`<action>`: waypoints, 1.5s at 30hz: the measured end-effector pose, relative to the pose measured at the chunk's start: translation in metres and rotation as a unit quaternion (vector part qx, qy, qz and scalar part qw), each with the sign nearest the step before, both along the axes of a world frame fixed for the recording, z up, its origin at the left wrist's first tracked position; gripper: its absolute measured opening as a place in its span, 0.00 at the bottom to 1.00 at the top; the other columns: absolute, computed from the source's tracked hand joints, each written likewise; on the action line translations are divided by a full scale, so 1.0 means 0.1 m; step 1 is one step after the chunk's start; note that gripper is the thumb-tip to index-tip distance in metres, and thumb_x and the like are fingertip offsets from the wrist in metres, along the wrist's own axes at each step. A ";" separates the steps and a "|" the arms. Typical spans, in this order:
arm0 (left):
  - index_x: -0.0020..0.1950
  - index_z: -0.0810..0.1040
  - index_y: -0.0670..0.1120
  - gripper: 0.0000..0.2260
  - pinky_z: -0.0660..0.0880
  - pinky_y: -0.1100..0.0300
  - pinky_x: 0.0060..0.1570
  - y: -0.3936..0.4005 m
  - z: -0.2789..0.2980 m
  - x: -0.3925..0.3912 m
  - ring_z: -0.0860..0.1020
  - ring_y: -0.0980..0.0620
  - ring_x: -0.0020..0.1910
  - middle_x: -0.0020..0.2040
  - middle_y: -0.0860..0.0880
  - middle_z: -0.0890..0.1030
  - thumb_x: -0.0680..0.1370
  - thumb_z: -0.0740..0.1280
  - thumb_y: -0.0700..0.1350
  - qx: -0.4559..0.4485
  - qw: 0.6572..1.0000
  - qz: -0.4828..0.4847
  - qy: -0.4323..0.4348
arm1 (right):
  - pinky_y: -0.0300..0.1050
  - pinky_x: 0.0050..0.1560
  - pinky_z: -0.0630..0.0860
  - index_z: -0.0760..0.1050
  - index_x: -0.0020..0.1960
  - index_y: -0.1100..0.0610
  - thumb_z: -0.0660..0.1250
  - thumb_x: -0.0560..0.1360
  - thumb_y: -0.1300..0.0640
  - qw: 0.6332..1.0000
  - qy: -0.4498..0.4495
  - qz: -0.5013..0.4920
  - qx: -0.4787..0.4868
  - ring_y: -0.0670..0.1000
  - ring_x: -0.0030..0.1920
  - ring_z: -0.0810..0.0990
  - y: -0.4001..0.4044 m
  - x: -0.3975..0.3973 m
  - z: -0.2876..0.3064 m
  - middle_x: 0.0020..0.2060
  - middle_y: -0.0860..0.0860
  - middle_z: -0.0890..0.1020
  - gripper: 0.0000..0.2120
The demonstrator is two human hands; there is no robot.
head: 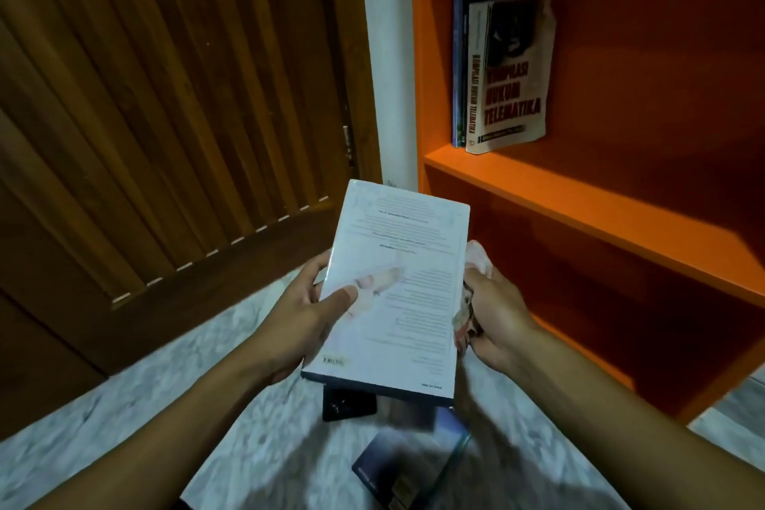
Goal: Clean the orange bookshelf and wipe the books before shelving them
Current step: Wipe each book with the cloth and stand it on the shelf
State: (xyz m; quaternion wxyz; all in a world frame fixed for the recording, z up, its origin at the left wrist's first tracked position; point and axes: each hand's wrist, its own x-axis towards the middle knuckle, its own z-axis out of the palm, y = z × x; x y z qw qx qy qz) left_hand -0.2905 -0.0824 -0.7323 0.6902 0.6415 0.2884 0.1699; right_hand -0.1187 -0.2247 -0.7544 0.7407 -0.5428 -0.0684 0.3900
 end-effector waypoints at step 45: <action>0.63 0.75 0.57 0.14 0.83 0.52 0.45 0.07 -0.22 -0.05 0.84 0.49 0.51 0.58 0.55 0.82 0.82 0.58 0.59 0.125 0.984 0.115 0.059 | 0.48 0.47 0.82 0.77 0.60 0.55 0.55 0.84 0.51 0.973 -0.221 -0.010 -0.066 0.50 0.46 0.85 -0.11 -0.09 0.04 0.46 0.53 0.86 0.14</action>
